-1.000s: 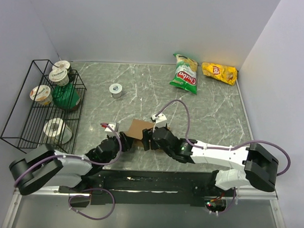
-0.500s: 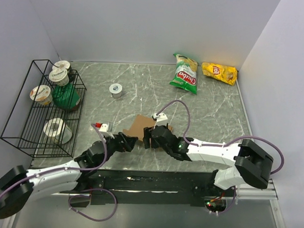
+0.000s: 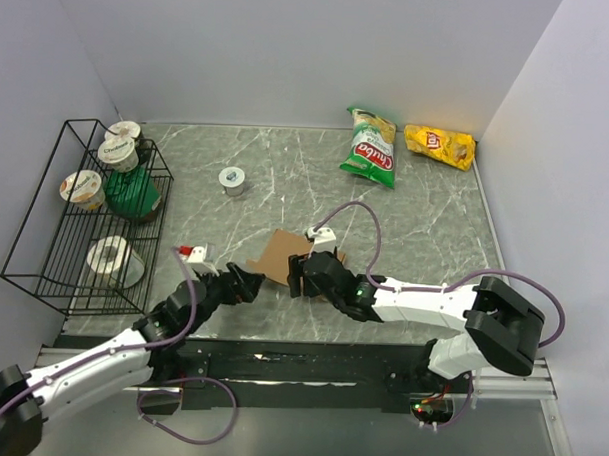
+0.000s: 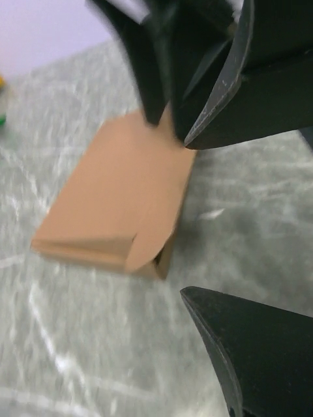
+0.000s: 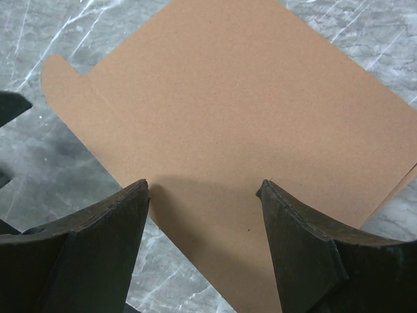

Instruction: Fold the paper box

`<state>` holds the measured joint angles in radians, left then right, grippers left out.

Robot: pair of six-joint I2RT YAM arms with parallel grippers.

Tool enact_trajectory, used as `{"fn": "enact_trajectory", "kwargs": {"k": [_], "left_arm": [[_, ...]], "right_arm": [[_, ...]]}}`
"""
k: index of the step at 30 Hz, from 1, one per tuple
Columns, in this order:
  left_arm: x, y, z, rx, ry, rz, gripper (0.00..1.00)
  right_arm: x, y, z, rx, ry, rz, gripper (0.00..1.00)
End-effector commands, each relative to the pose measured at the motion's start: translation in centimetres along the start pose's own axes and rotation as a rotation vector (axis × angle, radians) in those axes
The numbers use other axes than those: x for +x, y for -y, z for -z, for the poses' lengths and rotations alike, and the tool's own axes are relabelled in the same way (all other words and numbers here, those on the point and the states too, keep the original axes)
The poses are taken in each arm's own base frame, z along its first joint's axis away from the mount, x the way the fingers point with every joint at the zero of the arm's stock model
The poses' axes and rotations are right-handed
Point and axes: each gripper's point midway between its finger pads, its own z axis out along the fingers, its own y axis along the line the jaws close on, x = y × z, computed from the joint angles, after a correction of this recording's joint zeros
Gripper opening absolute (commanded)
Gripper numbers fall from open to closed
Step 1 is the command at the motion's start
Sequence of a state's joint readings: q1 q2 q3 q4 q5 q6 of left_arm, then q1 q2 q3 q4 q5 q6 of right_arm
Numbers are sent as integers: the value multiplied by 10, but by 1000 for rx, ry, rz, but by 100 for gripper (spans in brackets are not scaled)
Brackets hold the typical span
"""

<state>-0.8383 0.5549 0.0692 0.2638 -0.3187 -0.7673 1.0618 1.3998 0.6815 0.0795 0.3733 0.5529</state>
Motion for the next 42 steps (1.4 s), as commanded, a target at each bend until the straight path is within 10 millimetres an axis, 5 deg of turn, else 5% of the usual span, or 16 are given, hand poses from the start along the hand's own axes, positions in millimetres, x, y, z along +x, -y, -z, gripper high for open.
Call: {"fn": "enact_trajectory", "kwargs": {"k": [1, 9, 19, 23, 30, 36, 39, 42], "left_arm": [[-20, 5, -21, 4, -61, -18, 89], [-46, 4, -57, 13, -80, -81, 78], [-15, -9, -87, 19, -222, -110, 45], [-6, -7, -88, 48, -247, -92, 26], [3, -17, -88, 12, -270, -78, 9], [18, -20, -87, 9, -322, -19, 8], [22, -24, -84, -17, -329, 1, 27], [22, -27, -81, -27, -323, -1, 35]], "right_arm": [[14, 13, -3, 43, -30, 8, 77], [15, 14, -5, 48, -37, 18, 77], [23, 16, -8, 57, -61, 25, 76], [23, 16, -9, 58, -63, 27, 76], [26, 17, -11, 66, -71, 31, 76], [28, 19, -12, 74, -76, 38, 76], [29, 21, -13, 82, -79, 42, 76], [29, 20, -13, 78, -77, 41, 76]]}}
